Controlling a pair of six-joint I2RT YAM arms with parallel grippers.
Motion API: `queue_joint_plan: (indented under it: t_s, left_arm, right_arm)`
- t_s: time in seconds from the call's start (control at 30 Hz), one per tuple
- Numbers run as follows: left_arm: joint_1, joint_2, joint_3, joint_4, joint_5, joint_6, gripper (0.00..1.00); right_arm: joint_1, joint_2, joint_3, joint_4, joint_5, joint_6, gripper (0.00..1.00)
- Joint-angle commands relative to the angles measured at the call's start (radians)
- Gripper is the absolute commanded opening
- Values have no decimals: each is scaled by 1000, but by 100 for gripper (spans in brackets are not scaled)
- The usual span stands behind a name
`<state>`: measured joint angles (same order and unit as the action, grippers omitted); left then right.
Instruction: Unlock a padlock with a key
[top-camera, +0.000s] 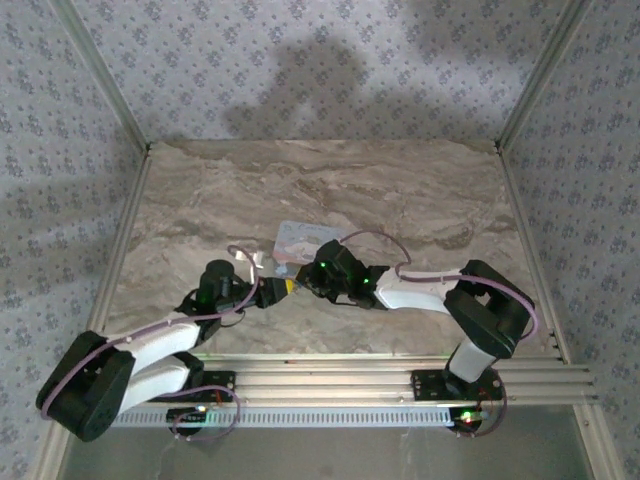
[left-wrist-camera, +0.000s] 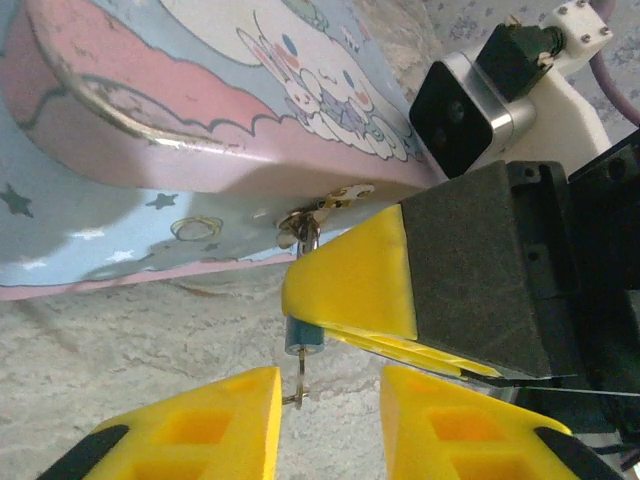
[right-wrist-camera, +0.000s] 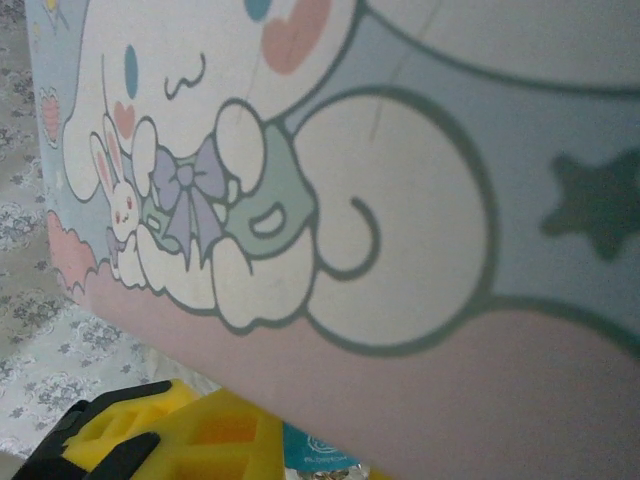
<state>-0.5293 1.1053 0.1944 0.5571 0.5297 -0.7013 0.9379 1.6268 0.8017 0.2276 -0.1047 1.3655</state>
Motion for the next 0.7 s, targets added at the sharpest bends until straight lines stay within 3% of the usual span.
queue_joint_plan:
  t_s: [0.0, 0.67]
  left_arm:
    - [2, 46, -3, 99, 53, -20, 30]
    - [-58, 249, 33, 244, 46, -14, 27]
  right_arm:
    - [-7, -28, -6, -8, -12, 3, 0]
    - [-22, -39, -13, -6, -20, 6, 0]
